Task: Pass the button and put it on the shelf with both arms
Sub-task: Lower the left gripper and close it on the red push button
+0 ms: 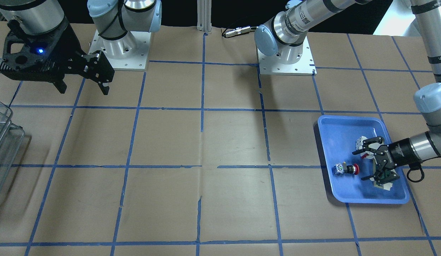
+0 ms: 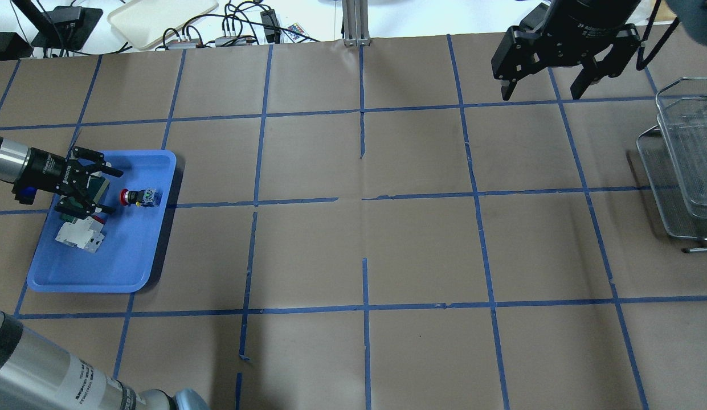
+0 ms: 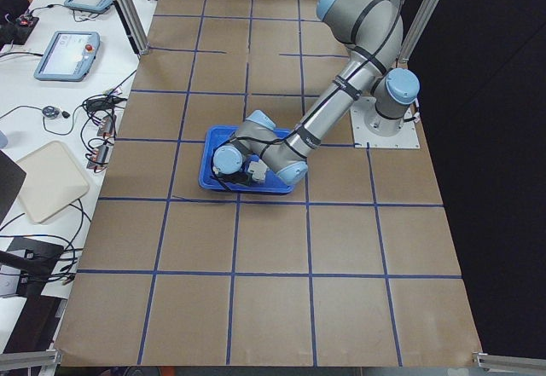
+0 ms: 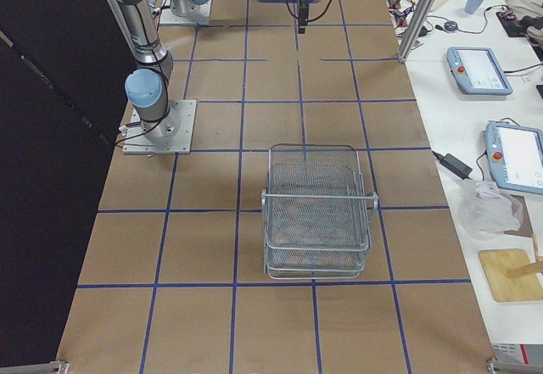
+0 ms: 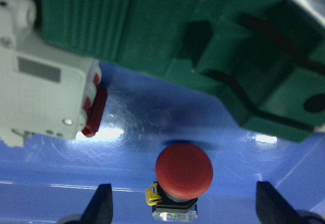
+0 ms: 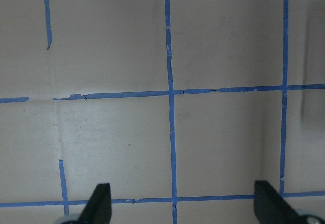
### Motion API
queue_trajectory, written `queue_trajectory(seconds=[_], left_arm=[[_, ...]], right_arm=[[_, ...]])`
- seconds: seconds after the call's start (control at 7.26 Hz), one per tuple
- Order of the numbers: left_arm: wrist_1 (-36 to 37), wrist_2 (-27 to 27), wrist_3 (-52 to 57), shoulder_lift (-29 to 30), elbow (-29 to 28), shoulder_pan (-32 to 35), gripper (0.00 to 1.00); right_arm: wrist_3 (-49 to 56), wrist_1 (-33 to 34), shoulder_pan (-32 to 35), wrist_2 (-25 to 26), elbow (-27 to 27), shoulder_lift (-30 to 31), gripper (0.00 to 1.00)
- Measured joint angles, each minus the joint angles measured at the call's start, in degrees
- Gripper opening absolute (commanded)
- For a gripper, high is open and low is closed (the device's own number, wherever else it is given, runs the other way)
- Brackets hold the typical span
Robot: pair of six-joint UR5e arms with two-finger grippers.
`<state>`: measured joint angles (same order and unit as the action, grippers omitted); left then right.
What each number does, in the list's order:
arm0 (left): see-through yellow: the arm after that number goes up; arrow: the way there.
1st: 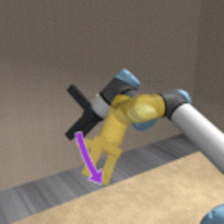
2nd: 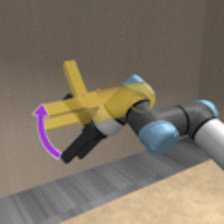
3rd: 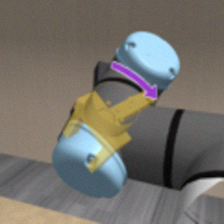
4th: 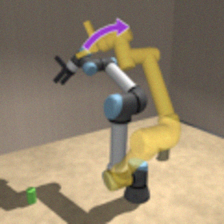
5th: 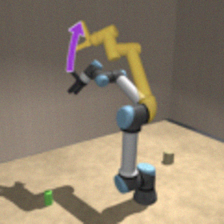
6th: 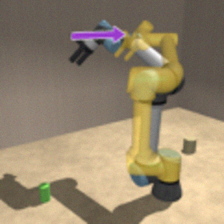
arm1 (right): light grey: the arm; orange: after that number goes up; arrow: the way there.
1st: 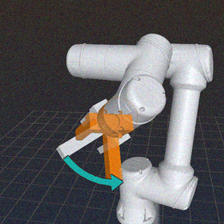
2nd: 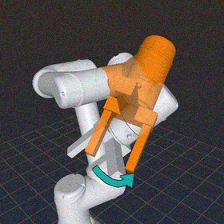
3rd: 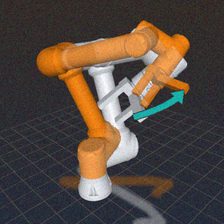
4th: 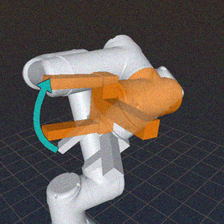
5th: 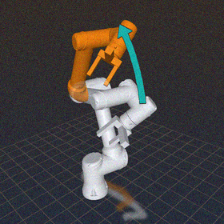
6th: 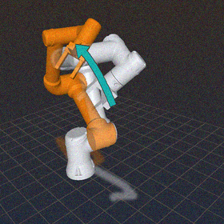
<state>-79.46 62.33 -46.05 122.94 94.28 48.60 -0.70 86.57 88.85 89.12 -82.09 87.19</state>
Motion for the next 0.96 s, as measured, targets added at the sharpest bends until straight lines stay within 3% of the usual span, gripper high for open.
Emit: queue_trajectory(seconds=[0.14,0.41,0.69,0.96], left_arm=[[0.2,-0.1,0.1,0.3,0.5,0.0,0.99],[0.3,-0.1,0.2,0.7,0.7,0.0,0.42],[0.0,-0.2,0.2,0.9,0.8,0.0,0.0],[-0.6,0.0,0.1,1.0,0.8,0.0,0.0]], right_arm=[[0.0,0.0,0.0,0.0,0.0,0.0,1.0],[0.0,0.0,0.0,0.0,0.0,0.0,1.0],[0.0,0.0,0.0,0.0,0.0,-0.1,1.0],[0.0,0.0,0.0,0.0,0.0,-0.1,1.0]])
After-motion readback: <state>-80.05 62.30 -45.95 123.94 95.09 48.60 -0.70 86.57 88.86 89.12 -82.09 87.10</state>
